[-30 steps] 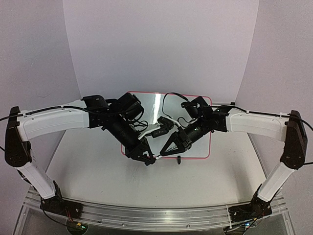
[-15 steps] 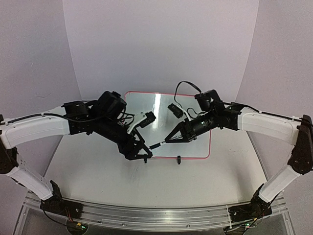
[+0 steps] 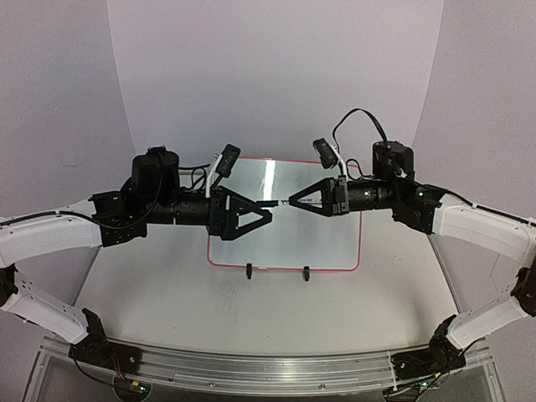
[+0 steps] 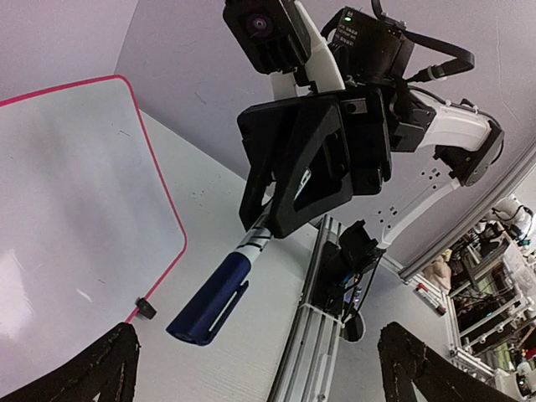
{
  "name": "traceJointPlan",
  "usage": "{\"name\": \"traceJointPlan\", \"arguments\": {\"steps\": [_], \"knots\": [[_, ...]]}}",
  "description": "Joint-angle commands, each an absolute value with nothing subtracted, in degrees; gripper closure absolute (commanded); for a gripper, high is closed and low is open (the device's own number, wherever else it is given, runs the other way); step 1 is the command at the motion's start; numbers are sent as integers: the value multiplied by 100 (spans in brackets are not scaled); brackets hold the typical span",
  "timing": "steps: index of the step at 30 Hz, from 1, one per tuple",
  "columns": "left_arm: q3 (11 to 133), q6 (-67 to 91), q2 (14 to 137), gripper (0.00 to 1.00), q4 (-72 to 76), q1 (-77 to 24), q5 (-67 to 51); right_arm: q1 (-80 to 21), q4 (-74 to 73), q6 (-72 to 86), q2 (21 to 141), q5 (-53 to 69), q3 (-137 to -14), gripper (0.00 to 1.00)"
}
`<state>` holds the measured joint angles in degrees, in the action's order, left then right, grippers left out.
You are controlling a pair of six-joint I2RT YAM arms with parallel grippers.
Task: Write a sentence on the whiteboard
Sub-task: Open the pen cap from the whiteboard marker.
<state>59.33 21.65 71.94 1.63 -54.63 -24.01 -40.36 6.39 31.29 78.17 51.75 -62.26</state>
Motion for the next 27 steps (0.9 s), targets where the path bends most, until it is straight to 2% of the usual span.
{"name": "traceJointPlan", "arguments": {"steps": [1,4,7,8,10,15,17,19,22,23,24,25,27], "knots": [[6050,2629,7373,4,972,-5432,-3062,-4086,1449,3503,7642,5290,-6082,100],[5970,2814,7373,23,1363,-5436,-3287,-4115,1619,3626,7646,5423,-6020,100],[5910,2971,7400,32,1613,-5403,-3330,-4124,1912,3836,7672,5686,-5958,100],[5856,3070,7409,40,1731,-5353,-3390,-4131,2069,3981,7690,5848,-5942,100],[5800,3137,7395,46,1805,-5323,-3418,-4133,2112,4054,7682,5943,-5941,100],[5732,3213,7300,46,1827,-5251,-3430,-4137,2127,4179,7690,6180,-5989,100],[5736,3225,7286,51,1828,-5239,-3445,-4140,2127,4197,7676,6181,-5971,100],[5729,3234,7286,58,1837,-5238,-3453,-4140,2127,4207,7672,6194,-5961,100],[5739,3250,7314,79,1876,-5239,-3497,-4149,2118,4232,7690,6207,-5959,100],[5739,3244,7320,90,1881,-5238,-3504,-4157,2118,4229,7690,6199,-5948,100],[5739,3248,7321,92,1881,-5238,-3515,-4153,2118,4228,7686,6193,-5945,100],[5719,3258,7310,99,1881,-5234,-3516,-4149,2114,4214,7657,6142,-5914,100],[5673,3272,7270,100,1900,-5223,-3508,-4148,2109,4181,7607,6025,-5867,100]]}}
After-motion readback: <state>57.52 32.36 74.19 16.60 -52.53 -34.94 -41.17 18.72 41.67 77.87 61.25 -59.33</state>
